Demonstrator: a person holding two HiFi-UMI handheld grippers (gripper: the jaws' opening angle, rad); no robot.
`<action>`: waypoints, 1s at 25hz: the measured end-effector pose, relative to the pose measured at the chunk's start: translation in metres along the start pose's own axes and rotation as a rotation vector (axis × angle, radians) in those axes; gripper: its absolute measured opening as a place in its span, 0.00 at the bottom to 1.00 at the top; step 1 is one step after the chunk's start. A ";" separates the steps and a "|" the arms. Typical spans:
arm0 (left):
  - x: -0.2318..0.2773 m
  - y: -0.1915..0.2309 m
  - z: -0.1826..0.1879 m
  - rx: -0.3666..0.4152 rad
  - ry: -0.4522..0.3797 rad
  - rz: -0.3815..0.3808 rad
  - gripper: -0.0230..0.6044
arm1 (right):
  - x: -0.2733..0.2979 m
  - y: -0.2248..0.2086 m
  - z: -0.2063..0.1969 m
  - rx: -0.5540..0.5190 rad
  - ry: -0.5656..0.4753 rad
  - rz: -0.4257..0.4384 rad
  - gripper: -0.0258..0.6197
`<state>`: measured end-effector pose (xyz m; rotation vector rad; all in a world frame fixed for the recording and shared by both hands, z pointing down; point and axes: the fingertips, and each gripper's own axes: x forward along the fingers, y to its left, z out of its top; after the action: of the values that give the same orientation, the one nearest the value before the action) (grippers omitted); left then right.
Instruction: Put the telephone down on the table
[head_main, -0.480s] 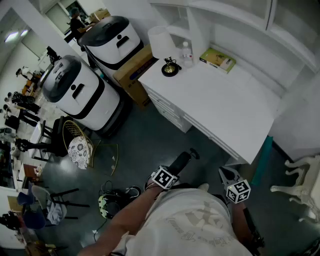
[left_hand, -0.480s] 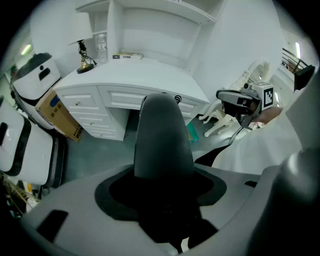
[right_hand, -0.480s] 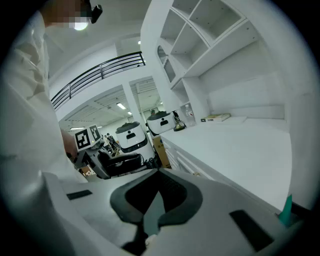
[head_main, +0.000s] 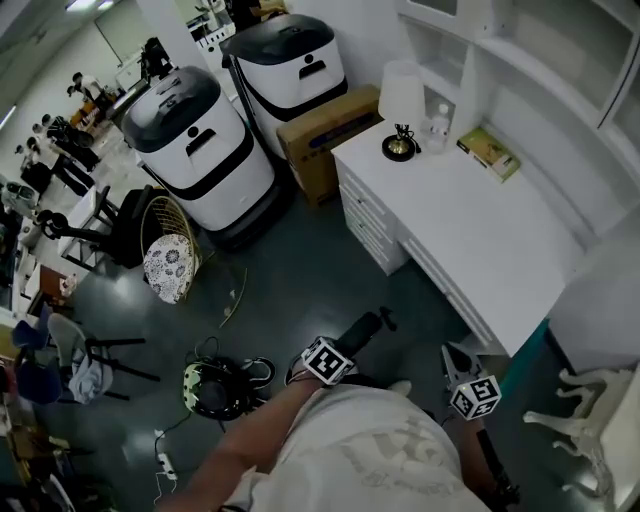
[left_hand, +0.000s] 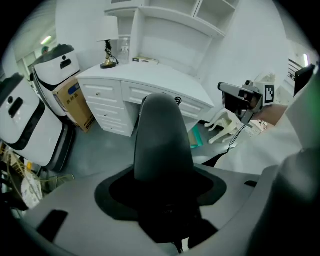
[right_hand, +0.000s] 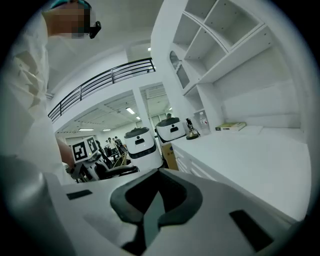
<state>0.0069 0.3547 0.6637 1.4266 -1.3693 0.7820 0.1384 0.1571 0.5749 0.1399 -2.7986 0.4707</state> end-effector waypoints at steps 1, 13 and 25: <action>-0.003 0.002 -0.005 -0.003 0.002 0.001 0.48 | 0.003 0.005 0.000 -0.005 0.007 0.004 0.07; -0.014 0.021 -0.014 0.020 -0.008 -0.028 0.48 | 0.010 0.027 -0.015 -0.004 0.066 -0.042 0.07; -0.022 0.055 -0.032 0.047 -0.018 -0.057 0.48 | 0.038 0.056 -0.013 -0.035 0.103 -0.082 0.07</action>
<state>-0.0449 0.3982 0.6656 1.5060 -1.3260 0.7709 0.0976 0.2128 0.5810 0.2158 -2.6865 0.3970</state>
